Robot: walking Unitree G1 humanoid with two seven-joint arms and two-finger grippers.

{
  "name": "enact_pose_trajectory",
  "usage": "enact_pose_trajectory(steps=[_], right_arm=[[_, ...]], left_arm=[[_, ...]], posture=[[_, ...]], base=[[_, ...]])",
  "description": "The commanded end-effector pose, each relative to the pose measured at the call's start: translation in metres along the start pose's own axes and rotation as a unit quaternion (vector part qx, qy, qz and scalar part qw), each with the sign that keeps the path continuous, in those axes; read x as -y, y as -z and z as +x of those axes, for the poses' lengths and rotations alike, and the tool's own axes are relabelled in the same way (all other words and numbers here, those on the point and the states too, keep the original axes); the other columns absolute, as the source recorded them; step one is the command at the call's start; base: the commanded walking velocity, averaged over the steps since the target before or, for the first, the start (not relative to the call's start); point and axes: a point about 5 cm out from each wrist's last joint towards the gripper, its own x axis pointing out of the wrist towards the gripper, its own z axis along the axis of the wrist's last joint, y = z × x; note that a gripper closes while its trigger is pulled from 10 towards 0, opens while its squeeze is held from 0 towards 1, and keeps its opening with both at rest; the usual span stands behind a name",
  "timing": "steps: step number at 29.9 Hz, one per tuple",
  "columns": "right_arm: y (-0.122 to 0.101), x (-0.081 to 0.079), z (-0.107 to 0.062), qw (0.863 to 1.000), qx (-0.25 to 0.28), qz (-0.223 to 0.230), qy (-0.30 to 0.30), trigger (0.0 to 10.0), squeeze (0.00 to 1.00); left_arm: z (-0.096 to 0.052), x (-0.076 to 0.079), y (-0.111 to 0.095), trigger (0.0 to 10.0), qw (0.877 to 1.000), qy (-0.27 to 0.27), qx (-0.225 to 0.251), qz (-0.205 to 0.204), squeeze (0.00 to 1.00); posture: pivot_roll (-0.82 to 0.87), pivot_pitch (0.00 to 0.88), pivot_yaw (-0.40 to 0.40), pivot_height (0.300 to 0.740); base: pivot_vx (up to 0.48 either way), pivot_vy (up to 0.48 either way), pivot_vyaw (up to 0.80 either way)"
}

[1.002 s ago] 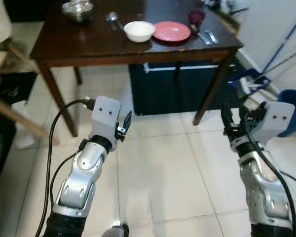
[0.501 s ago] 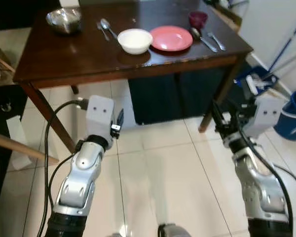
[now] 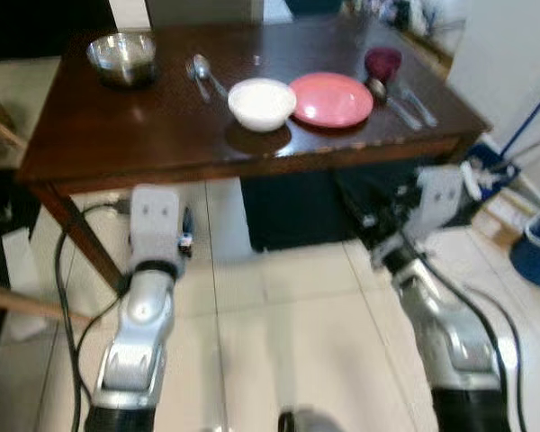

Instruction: Setting the table

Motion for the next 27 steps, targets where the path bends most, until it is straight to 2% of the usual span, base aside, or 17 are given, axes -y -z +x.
enact_pose_trajectory(steps=[1, 12, 19, 27], right_arm=[[0.003, -0.001, -0.002, 1.0, -0.005, 0.008, 0.0, 10.0, 0.0], [0.001, 0.021, -0.013, 0.998, 0.0, -0.007, 0.056, 10.0, 0.0], [0.001, 0.022, -0.012, 0.998, 0.002, -0.008, 0.058, 10.0, 0.0], [-0.001, 0.013, -0.01, 1.0, 0.006, -0.002, 0.03, 10.0, 0.0]], left_arm=[[0.0, -0.002, 0.004, 10.0, 1.0, -0.006, -0.009, 0.007, 0.0], [0.004, 0.018, -0.002, 10.0, 0.999, 0.053, 0.003, 0.002, 0.0], [0.004, 0.02, -0.002, 10.0, 0.998, 0.057, 0.003, 0.002, 0.0], [0.007, 0.015, -0.001, 10.0, 0.999, 0.043, 0.002, 0.007, 0.0]], posture=[[-0.11, 0.05, 0.035, 0.74], [-0.13, 0.041, 0.06, 0.74], [-0.13, 0.039, 0.064, 0.74], [-0.12, 0.044, 0.063, 0.74]], base=[[0.48, 0.0, 0.0], [0.48, 0.0, 0.0], [0.48, 0.0, 0.0], [0.48, 0.0, 0.0]])
